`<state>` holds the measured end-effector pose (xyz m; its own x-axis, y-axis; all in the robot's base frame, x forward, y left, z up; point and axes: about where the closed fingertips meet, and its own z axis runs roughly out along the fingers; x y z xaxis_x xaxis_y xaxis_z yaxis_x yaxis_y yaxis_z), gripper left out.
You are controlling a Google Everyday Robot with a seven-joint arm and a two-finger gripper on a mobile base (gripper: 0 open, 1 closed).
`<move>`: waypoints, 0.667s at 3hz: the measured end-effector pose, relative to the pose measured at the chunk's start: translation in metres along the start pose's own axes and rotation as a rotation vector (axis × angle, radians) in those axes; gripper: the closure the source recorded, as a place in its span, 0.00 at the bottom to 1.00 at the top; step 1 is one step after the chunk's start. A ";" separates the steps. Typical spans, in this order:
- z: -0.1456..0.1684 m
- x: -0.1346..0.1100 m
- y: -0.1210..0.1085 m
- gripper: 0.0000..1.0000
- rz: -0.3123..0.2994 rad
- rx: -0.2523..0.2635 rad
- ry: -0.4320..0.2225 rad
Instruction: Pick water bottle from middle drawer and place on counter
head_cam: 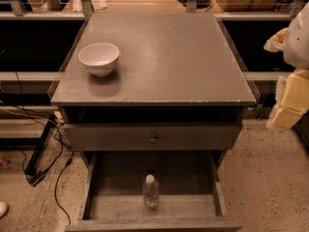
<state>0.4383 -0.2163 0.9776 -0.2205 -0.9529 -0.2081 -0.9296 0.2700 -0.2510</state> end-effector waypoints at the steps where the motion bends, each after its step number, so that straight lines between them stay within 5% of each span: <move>1: 0.000 0.000 0.000 0.00 0.000 0.000 0.000; 2: 0.006 0.005 0.004 0.00 0.022 -0.014 -0.052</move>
Offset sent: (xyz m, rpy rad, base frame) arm -0.0074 -0.0096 -0.0243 0.1502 0.0259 -0.0121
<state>0.4354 -0.2193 0.9698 -0.2254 -0.9382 -0.2627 -0.9287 0.2884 -0.2330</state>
